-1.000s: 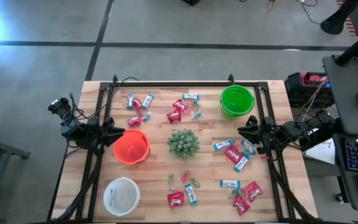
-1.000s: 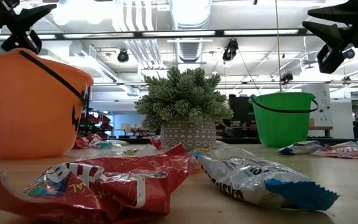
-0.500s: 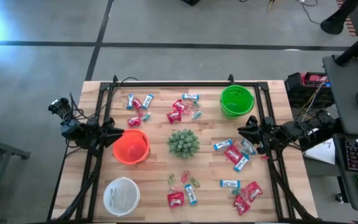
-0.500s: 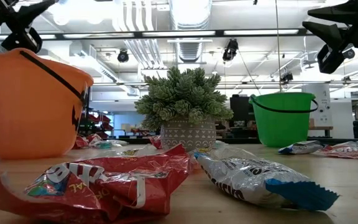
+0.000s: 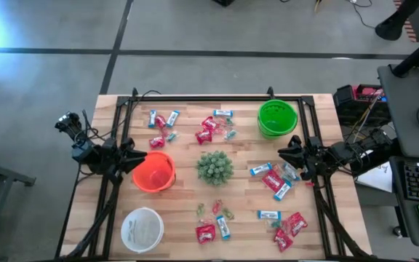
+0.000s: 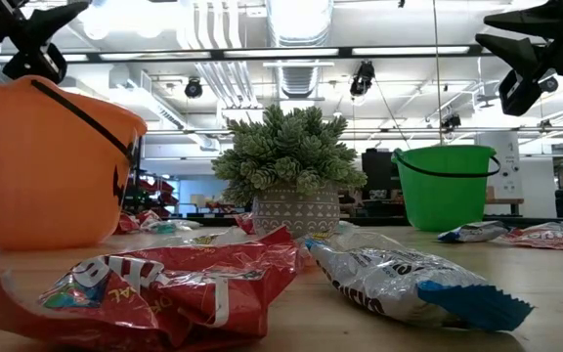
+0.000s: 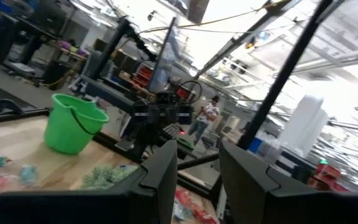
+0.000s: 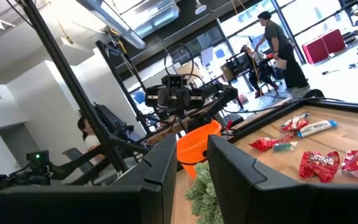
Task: Sort candy
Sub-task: Put the red candy into the green bucket
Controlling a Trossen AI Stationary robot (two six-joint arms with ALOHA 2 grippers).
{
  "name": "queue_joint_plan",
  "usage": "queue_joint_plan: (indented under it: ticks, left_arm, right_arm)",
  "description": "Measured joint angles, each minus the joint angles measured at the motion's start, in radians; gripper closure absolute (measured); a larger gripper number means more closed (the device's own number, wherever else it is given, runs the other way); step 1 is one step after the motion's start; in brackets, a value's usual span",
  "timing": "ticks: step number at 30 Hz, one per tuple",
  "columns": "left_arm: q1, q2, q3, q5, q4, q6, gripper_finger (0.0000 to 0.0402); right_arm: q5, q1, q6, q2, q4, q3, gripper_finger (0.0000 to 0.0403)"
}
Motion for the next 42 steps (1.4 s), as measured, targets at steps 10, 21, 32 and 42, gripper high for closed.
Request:
queue_joint_plan:
  ticks: [10, 21, 32, 42]
  left_arm:
    - [0.000, 0.079, 0.000, -0.015, 0.138, -0.032, 0.0299]
    - [0.001, 0.235, 0.000, -0.168, 0.214, -0.109, 0.0299]
    - [0.002, 0.340, 0.017, -0.102, 0.382, -0.097, 0.0299]
    - [0.003, 0.408, 0.163, -0.131, 0.385, 0.123, 0.0299]
  right_arm:
    - [0.000, 0.000, -0.002, 0.000, -0.007, 0.000, 0.0319]
    - [0.000, 0.000, -0.002, 0.000, -0.005, 0.000, 0.0319]
    - [0.002, -0.002, -0.068, 0.000, 0.005, 0.000, 0.0319]
    - [0.025, -0.002, -0.052, 0.000, 0.030, 0.000, 0.0319]
